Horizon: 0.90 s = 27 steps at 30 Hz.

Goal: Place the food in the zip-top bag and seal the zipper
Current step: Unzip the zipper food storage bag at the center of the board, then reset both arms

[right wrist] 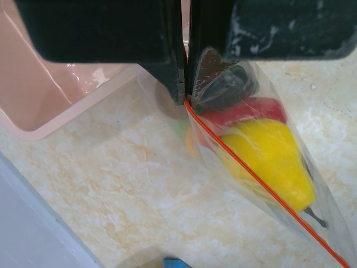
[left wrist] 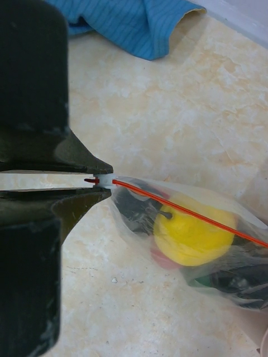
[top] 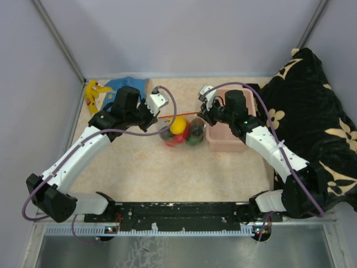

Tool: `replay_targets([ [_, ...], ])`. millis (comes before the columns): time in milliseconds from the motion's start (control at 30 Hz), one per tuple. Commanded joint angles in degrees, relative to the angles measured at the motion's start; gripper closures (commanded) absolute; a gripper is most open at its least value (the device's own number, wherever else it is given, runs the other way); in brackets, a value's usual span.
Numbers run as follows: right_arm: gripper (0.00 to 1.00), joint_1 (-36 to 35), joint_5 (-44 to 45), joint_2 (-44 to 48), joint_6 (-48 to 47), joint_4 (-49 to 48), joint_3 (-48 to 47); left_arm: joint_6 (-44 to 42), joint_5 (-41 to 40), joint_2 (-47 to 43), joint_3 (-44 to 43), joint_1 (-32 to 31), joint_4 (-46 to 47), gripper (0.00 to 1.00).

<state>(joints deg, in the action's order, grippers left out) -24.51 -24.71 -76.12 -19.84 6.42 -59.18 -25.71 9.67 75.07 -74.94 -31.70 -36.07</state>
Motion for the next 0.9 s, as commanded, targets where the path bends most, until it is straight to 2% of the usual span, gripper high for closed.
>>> replay_targets([
  [0,1.0,1.81,3.01,0.65,-0.68,-0.78,-2.49,2.24,-3.91,-2.97,1.27,1.74,-3.56,0.98],
  [300,1.0,0.97,-2.69,-0.95,3.78,-3.7,-4.23,9.13,-0.42,-5.19,5.29,2.83,-2.36,1.0],
  [333,0.96,0.96,-2.78,-1.01,4.89,-4.45,-4.42,10.29,-0.51,-5.3,5.75,3.29,-1.84,1.0],
  [433,0.73,0.96,-1.83,-0.65,8.48,-6.46,-5.14,14.17,0.6,-4.82,6.12,5.58,-1.0,1.0],
  [567,0.56,1.04,4.53,0.28,12.76,-5.69,-7.07,20.45,5.81,-3.62,5.95,12.35,-1.23,1.0],
  [733,0.41,1.37,12.92,2.2,15.62,0.02,-9.46,26.84,11.17,-3.42,7.34,17.28,-1.99,1.0],
  [867,0.36,1.8,18.37,5.43,17.2,1.07,-7.37,31.18,12.61,-3.88,8.05,18.42,-2.25,0.96],
])
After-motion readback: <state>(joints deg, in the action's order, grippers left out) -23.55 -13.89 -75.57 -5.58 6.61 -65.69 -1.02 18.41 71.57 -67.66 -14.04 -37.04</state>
